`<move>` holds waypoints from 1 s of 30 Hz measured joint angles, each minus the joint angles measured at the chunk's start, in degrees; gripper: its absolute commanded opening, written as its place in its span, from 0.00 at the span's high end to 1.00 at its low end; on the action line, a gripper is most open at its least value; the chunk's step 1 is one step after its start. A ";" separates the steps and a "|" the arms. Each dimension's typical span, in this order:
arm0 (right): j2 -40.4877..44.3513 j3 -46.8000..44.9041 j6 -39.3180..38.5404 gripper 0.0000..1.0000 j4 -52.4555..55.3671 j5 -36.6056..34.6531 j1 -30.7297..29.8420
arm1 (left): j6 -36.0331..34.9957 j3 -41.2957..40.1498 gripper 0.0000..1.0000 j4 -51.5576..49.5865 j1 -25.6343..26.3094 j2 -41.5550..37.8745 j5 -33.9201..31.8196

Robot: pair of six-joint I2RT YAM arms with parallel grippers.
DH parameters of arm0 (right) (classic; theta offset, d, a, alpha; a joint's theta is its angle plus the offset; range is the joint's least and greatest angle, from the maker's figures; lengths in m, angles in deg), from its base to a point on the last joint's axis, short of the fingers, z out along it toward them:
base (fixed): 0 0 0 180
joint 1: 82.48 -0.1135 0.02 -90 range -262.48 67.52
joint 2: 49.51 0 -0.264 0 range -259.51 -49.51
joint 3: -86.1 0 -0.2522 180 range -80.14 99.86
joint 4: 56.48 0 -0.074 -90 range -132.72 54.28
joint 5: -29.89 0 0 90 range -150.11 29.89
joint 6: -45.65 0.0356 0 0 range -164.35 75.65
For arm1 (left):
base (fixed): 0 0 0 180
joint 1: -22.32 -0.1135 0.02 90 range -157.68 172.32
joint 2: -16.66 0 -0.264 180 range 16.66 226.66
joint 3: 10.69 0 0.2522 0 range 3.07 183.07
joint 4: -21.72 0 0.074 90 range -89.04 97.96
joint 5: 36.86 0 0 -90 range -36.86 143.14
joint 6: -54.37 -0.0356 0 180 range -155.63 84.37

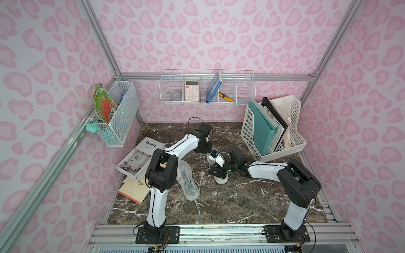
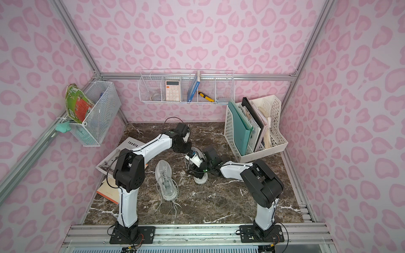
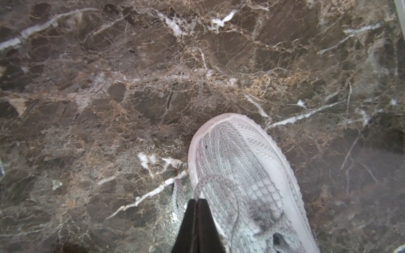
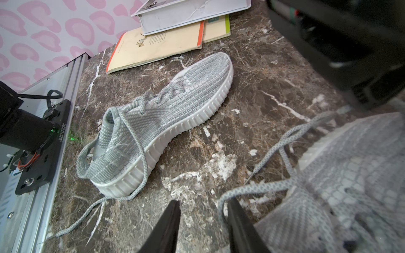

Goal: Tie the shoes
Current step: Cross the shoelace with the shoelace.

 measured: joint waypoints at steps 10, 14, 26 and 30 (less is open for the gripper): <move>1.49 -0.28 -0.96 0.57 1.03 -0.35 0.17 | 0.24 0.63 0.62 0.46 -1.05 0.17 0.44; 1.60 -0.31 -0.94 0.55 1.14 -0.24 0.55 | 0.24 0.66 0.54 0.72 -1.44 0.11 0.42; 2.05 -1.31 0.57 0.38 -0.57 1.90 1.68 | 1.81 -10.01 0.41 4.13 -1.81 -9.22 2.82; 3.17 -1.95 2.21 0.37 -2.58 2.80 2.95 | 2.14 -12.50 0.41 5.16 -2.47 -11.26 4.57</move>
